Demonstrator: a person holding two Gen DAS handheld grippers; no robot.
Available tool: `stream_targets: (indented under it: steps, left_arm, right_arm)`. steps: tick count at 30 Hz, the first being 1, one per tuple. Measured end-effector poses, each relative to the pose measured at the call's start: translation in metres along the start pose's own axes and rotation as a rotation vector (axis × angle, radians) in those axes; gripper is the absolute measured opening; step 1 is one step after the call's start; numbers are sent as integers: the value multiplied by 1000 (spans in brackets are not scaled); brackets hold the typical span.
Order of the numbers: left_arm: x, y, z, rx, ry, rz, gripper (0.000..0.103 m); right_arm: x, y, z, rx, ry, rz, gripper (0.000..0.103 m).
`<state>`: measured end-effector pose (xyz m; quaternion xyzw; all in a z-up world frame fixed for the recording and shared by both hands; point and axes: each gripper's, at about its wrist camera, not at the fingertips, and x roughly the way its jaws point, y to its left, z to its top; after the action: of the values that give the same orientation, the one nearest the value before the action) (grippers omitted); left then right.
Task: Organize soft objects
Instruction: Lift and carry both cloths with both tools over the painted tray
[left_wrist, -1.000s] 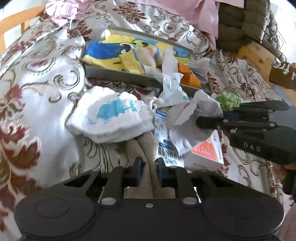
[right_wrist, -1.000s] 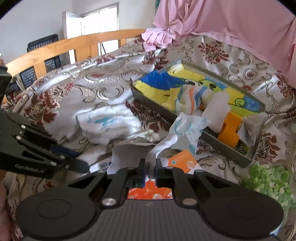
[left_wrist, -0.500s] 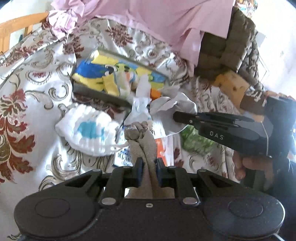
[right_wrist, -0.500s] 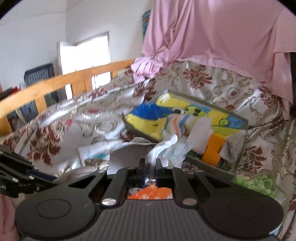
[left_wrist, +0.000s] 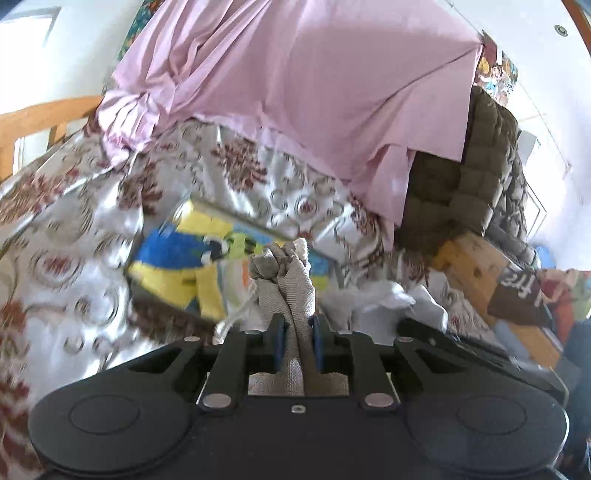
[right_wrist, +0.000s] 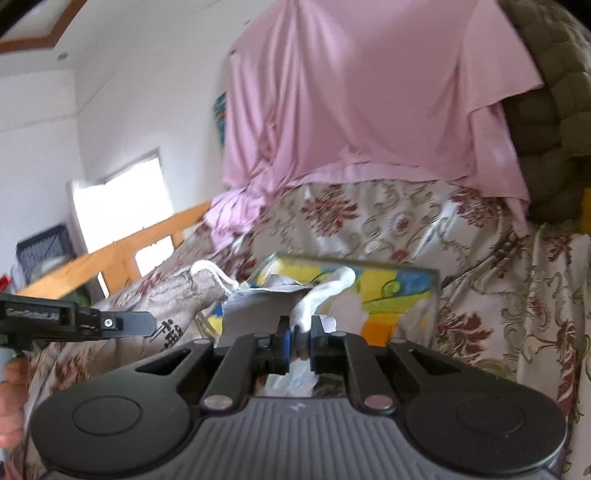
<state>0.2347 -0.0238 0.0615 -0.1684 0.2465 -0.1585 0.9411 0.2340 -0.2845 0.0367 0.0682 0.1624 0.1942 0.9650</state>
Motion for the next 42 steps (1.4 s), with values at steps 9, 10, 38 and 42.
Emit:
stream_targets:
  steps: [9,10,38,42]
  left_arm:
    - [78,-10,33,70,-10,-13,17]
    - [88,-11,36,79,-9,-13,17]
    - [251,45,37,112,174,199,39]
    - [249,44,34,118,173,204,49]
  right_arm:
    - [33,-59,12,122,-123,-59,10]
    - [42,-64,14,132,-118,-68,10]
    - [195,-65,-24,128,188,-162,23]
    - [194,-67,-23,132,193,-170,32]
